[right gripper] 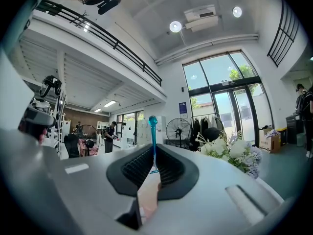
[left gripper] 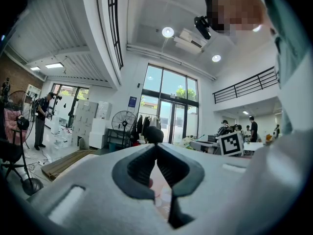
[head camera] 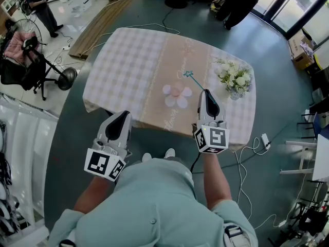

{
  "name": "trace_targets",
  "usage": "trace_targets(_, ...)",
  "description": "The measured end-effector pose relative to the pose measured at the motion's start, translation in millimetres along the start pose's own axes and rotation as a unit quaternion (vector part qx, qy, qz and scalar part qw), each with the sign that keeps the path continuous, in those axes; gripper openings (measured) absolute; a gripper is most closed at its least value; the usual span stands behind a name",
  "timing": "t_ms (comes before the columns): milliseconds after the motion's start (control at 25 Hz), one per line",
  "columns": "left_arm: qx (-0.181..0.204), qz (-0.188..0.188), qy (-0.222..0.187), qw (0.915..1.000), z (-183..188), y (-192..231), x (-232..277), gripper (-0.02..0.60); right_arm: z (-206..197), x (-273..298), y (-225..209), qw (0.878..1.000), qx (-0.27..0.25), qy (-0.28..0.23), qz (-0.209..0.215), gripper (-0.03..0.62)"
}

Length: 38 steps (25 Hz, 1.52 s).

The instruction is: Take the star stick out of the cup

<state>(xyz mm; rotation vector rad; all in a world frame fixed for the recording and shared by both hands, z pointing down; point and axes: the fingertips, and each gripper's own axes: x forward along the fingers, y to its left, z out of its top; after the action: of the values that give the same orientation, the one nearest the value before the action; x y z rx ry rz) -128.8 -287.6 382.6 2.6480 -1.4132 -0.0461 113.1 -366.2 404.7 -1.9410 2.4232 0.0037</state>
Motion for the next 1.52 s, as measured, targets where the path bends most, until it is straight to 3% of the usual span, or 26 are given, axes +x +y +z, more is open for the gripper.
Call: trace_targets(1520,0.003,0.004,-0.006,1.0,5.5,-4.4,-3.2,0.011,-0.7,-0.2,8.7,1.0,-0.006,0.01,0.016,0.008)
